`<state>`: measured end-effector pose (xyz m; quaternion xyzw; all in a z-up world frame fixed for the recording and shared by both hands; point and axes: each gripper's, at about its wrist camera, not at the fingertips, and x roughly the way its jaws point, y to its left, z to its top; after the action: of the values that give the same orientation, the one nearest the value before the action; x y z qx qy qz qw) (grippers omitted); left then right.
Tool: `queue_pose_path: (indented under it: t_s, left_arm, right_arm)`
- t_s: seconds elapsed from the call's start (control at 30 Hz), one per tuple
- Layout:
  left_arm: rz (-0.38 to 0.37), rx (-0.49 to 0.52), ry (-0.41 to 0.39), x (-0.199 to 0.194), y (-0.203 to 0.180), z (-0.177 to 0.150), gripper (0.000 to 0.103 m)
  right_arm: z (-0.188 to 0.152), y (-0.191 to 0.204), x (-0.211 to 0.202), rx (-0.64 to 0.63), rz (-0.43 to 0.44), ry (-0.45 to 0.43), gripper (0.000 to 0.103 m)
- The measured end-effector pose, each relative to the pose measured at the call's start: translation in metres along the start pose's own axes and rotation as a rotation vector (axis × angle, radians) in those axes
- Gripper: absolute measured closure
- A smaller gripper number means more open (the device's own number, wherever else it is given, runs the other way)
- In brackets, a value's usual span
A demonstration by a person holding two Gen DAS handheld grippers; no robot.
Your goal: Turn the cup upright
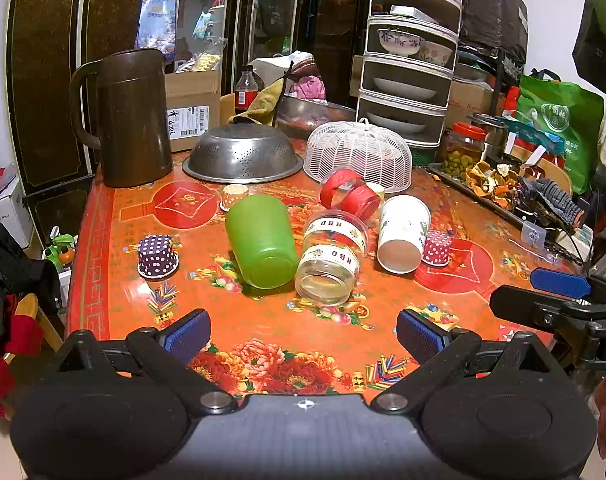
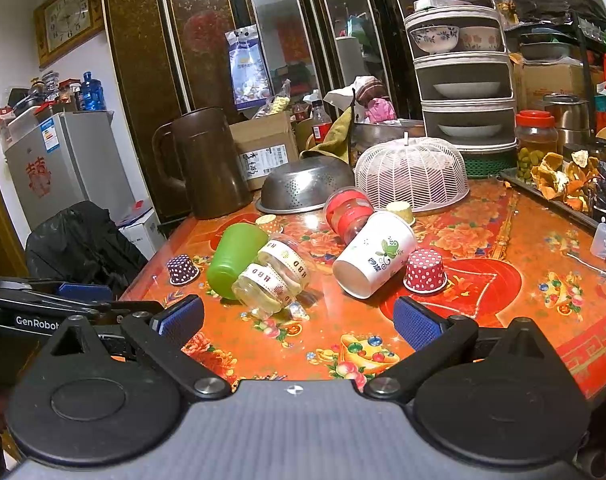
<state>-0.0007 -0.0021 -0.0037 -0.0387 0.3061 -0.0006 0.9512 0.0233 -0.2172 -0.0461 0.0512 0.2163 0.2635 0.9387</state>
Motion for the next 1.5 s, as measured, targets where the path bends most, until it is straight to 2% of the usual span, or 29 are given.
queue_pose_path:
  t_s: [0.37,0.47,0.53,0.73,0.83,0.87,0.97,1.43,1.5]
  left_arm:
    - [0.015,-0.004,0.008,0.003,0.0,0.003,0.003]
    - [0.048,-0.047,-0.006,0.003,0.009,0.015,0.003]
    - [0.04,-0.091,0.003,0.007,0.021,0.034,0.003]
    - [0.075,-0.131,0.159,0.069,0.037,0.091,0.003]
    - [0.09,-0.149,0.241,0.108,0.042,0.103,0.009]
    - [0.087,-0.157,0.27,0.119,0.043,0.104,0.016]
    - [0.067,-0.169,0.322,0.142,0.043,0.105,0.017]
    - [0.141,-0.179,0.383,0.185,0.04,0.103,0.017]
    - [0.146,-0.176,0.391,0.19,0.041,0.102,0.022]
  right_arm:
    - [0.0,-0.004,0.001,0.009,0.002,0.006,0.001]
    - [-0.002,-0.008,0.002,0.014,0.005,0.008,0.001]
    - [-0.003,-0.011,0.002,0.02,0.006,0.007,0.001]
    - [-0.005,-0.02,-0.001,0.042,0.021,-0.002,0.001]
    - [-0.008,-0.026,-0.004,0.056,0.033,-0.007,0.001]
    - [-0.008,-0.028,-0.004,0.06,0.033,-0.007,0.001]
    - [-0.01,-0.036,-0.007,0.074,0.034,-0.011,0.001]
    - [-0.014,-0.056,-0.014,0.111,0.032,-0.026,0.001]
    - [-0.014,-0.056,-0.014,0.113,0.032,-0.025,0.001]
